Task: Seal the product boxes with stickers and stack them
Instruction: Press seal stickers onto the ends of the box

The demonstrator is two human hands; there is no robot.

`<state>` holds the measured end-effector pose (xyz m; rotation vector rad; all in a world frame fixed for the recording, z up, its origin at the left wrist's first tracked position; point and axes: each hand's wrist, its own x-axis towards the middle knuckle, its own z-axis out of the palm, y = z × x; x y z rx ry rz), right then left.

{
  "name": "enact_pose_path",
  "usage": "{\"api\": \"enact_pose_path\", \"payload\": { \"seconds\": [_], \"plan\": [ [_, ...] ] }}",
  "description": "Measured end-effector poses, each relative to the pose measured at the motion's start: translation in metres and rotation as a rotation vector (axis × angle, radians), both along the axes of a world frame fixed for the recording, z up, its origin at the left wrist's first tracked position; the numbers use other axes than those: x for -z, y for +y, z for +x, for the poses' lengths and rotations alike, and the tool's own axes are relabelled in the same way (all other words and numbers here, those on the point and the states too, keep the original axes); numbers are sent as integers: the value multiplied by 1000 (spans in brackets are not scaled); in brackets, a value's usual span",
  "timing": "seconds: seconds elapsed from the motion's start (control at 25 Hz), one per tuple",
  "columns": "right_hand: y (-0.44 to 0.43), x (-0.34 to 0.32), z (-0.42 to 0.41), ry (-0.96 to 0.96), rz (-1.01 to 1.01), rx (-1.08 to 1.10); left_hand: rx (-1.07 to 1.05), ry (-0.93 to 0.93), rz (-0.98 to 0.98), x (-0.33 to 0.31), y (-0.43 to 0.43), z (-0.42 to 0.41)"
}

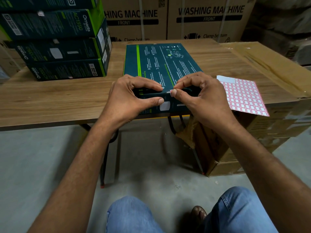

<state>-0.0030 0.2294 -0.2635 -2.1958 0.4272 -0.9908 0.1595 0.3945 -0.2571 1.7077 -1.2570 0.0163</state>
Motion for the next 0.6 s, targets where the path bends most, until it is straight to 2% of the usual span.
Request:
{"api": "enact_pose_path", "payload": {
  "seconds": [0.28, 0.6],
  "plan": [
    [3, -5, -2, 32, 8, 11, 129, 35, -80, 2, 3, -1],
    [9, -10, -5, 42, 15, 39, 122, 43, -132, 9, 0, 2]
  ]
}}
